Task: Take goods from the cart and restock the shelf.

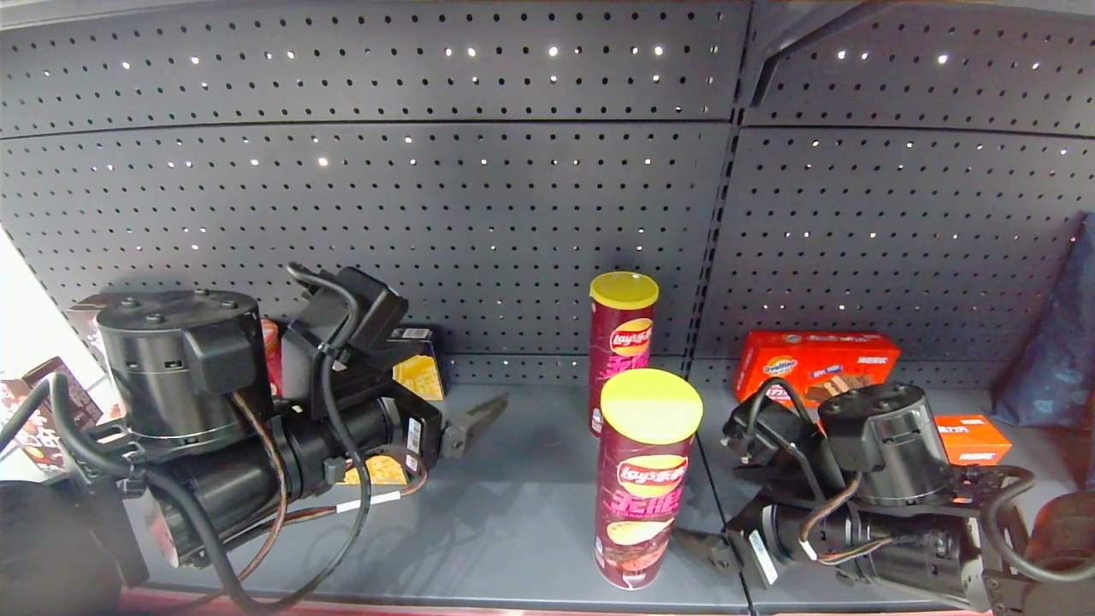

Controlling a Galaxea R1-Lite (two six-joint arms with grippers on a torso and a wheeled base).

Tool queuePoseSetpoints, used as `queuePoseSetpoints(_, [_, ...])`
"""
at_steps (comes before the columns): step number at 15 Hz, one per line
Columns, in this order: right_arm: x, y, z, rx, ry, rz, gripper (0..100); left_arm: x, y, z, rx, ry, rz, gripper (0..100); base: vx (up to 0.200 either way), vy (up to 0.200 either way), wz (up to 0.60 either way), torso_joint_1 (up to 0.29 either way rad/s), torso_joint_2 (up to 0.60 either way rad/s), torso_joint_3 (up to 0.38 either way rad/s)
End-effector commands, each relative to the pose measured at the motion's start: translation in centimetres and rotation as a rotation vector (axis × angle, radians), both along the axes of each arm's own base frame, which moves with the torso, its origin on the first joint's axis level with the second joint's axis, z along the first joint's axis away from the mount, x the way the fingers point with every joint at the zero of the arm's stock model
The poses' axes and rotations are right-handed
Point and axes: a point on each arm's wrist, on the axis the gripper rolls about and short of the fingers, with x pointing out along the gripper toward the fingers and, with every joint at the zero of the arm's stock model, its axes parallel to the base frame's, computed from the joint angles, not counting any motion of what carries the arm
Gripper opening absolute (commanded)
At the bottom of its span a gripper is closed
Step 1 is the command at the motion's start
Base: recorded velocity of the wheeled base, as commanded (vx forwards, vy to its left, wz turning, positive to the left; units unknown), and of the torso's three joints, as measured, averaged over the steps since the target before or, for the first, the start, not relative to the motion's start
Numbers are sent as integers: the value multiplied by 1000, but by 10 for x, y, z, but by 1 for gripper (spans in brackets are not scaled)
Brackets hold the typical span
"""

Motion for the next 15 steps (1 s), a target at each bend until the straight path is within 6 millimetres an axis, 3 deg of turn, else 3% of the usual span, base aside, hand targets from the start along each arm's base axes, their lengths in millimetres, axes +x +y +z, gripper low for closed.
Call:
queuePoseSetpoints(1, [0,0,2,4,-5,1,100,0,0,-1,3,5,0,100,0,0,0,0,0,0])
queuePoseSetpoints(15, [0,1,0,1,-1,3,100,-1,0,-5,9,17,0,100,0,0,0,0,0,0])
